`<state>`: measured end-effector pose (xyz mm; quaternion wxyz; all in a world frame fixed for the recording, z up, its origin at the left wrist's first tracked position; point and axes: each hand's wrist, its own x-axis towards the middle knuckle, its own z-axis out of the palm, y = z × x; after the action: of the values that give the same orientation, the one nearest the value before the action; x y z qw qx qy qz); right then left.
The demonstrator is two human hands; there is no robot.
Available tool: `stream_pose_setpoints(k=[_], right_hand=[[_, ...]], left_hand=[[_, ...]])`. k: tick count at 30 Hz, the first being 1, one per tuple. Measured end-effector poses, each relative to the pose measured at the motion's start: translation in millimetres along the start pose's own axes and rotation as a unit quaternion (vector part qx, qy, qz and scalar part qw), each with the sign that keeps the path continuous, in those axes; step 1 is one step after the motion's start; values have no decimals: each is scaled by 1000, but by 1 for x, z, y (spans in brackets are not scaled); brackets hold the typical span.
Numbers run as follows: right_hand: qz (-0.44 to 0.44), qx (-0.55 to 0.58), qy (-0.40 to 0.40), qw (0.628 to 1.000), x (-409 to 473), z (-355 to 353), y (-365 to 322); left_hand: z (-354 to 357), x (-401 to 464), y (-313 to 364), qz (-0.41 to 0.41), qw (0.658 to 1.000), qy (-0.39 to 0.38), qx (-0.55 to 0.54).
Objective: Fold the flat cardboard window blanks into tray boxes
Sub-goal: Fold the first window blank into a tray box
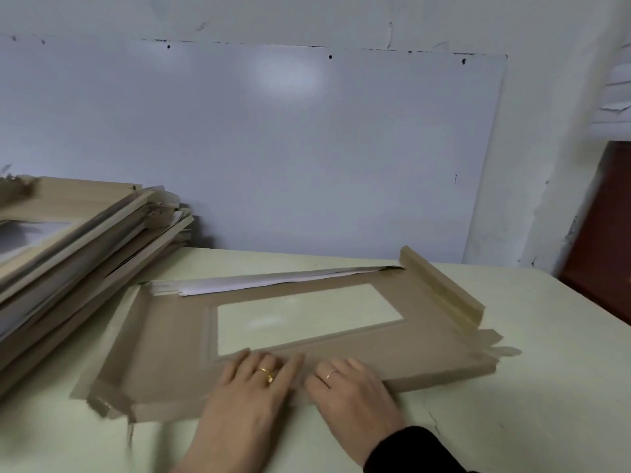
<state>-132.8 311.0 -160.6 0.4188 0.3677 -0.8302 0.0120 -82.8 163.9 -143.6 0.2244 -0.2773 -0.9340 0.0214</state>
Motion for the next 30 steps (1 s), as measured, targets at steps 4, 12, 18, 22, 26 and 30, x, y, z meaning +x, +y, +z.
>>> stream_pose_setpoints(k=[4,12,18,22,26,30], right_hand=[[-10,19,-81,996,-5,5,0],[33,78,-165,983,-35,-19,40],[96,57,-219,969,-61,-51,71],[88,24,-233,968,-77,-64,87],[155,57,-239,957,-90,-65,95],[152,110,-204,961,-92,-68,100]], left_hand=[[13,-12,-35,-123,987,67,81],[11,-36,-51,-148,985,0,89],[-8,-54,-69,-249,967,-44,46],[-1,-71,-93,-268,958,-21,96],[1,-92,-124,-274,957,-36,85],[-1,-103,-137,-276,957,-56,-74]])
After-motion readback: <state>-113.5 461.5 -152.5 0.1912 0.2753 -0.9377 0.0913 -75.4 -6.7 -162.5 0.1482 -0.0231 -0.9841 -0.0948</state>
